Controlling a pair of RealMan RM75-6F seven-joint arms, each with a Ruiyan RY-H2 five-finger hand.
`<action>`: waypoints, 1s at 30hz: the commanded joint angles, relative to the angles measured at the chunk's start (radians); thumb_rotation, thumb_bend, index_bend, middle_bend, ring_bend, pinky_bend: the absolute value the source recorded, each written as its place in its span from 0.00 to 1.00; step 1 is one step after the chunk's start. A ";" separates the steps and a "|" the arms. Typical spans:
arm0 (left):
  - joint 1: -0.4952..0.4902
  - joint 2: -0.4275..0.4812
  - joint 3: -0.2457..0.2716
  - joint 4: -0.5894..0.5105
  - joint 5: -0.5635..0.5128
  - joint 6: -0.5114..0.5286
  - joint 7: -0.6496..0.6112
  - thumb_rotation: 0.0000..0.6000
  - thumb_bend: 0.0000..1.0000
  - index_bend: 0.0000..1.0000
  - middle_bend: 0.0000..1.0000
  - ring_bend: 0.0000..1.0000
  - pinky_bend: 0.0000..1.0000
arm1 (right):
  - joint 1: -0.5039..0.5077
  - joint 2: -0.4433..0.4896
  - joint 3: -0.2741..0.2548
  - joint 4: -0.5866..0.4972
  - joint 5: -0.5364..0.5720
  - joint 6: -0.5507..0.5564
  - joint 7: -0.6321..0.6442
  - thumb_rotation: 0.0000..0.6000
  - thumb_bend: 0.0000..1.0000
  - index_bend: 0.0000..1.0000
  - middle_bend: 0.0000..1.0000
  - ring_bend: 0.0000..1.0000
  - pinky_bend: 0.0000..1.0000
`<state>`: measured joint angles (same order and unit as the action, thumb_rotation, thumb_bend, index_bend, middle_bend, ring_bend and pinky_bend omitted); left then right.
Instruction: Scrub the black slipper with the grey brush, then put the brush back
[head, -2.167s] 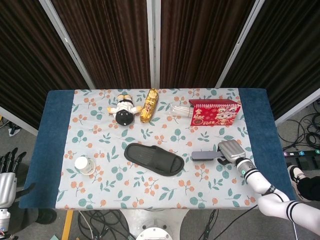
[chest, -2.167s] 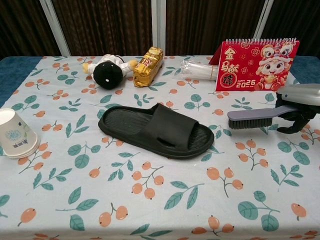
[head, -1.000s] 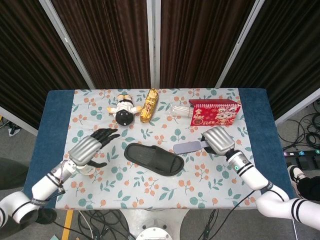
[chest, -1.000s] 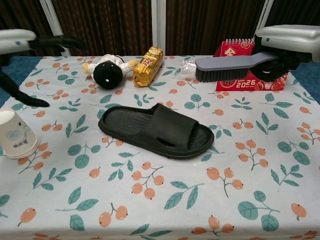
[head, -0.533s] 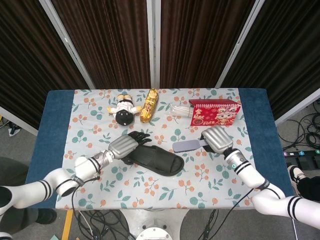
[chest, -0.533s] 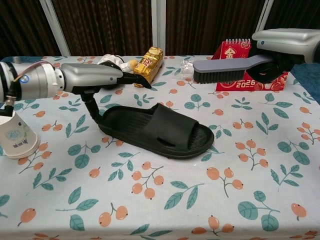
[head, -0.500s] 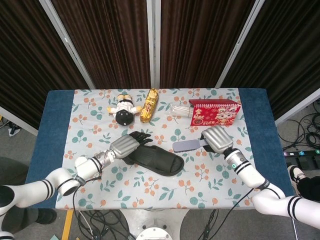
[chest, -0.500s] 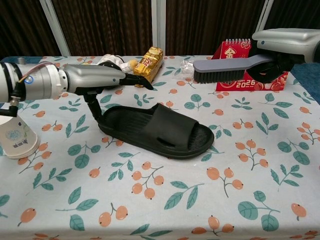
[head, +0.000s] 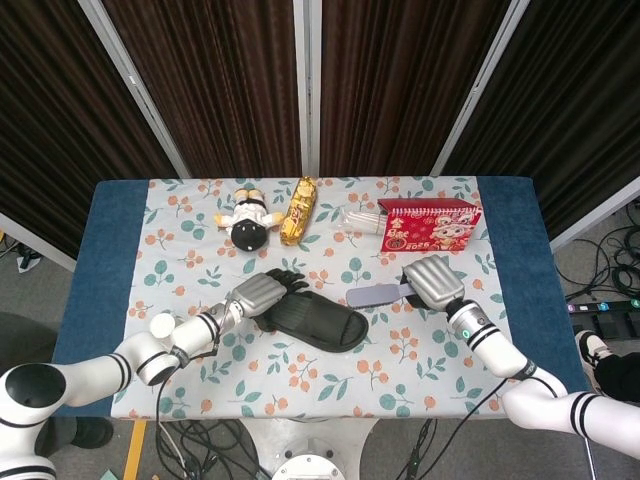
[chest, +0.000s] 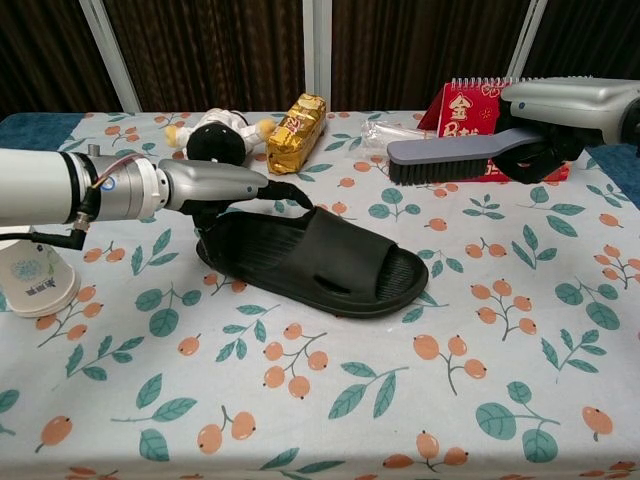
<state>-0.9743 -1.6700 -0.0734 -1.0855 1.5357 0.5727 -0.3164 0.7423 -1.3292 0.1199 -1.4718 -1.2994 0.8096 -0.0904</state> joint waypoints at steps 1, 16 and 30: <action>-0.006 -0.012 0.002 0.014 -0.017 -0.007 -0.007 1.00 0.21 0.14 0.18 0.06 0.11 | 0.005 -0.012 -0.007 0.008 -0.003 -0.008 -0.005 1.00 0.63 1.00 1.00 1.00 1.00; 0.013 -0.047 0.012 0.046 -0.051 0.057 0.000 1.00 0.21 0.38 0.46 0.30 0.23 | 0.059 -0.178 0.000 0.132 -0.004 -0.024 -0.057 1.00 0.63 1.00 1.00 1.00 1.00; 0.008 -0.033 0.008 0.017 -0.080 0.053 0.000 1.00 0.21 0.38 0.46 0.30 0.23 | 0.108 -0.336 -0.041 0.302 -0.064 -0.020 -0.192 1.00 0.63 1.00 1.00 1.00 1.00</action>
<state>-0.9664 -1.7031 -0.0653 -1.0682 1.4560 0.6258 -0.3162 0.8489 -1.6624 0.0885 -1.1722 -1.3564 0.7965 -0.2775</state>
